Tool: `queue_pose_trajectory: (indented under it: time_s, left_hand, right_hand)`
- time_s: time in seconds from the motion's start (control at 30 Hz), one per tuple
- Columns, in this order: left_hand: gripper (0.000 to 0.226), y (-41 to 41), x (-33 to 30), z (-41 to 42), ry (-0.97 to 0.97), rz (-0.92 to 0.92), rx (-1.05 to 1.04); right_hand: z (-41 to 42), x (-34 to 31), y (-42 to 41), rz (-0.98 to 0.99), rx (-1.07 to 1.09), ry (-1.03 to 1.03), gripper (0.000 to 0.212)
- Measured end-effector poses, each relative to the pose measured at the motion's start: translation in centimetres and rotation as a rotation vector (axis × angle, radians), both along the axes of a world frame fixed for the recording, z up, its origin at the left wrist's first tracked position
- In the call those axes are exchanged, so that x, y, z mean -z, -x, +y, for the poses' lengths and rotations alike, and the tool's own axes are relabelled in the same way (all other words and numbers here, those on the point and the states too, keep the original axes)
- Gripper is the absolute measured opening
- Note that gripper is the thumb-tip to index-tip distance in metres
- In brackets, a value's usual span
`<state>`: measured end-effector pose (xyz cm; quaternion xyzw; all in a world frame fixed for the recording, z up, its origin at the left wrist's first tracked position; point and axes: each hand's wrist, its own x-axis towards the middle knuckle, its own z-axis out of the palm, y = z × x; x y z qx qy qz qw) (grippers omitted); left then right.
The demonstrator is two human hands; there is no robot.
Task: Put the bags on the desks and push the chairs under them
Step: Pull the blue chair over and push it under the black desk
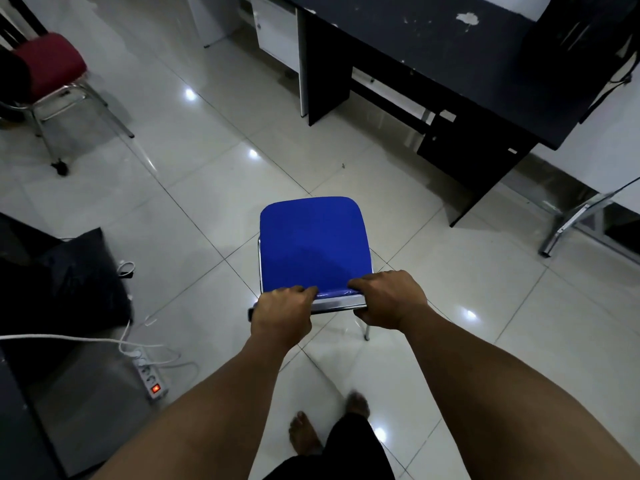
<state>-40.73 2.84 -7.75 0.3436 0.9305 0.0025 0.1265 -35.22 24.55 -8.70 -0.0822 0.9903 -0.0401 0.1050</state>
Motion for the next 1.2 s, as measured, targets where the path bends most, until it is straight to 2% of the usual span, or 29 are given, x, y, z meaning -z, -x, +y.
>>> queue_pose_trajectory:
  time_s: [0.33, 0.83, 1.2]
  left_hand:
    - [0.044, 4.1, -0.1, 0.8, 0.007, 0.028, -0.001]
    - [0.044, 15.2, -0.7, 4.1, 0.030, 0.070, -0.075]
    - [0.048, 23.0, 0.2, 2.1, 0.044, 0.084, -0.079]
  right_hand:
    - [1.1, 0.1, 4.5, -0.009, -0.008, -0.008, 0.033]
    - [4.0, -0.2, 16.4, -0.003, -0.024, 0.018, 0.031]
    - [2.7, 0.1, 24.1, 0.045, -0.081, 0.038, 0.031]
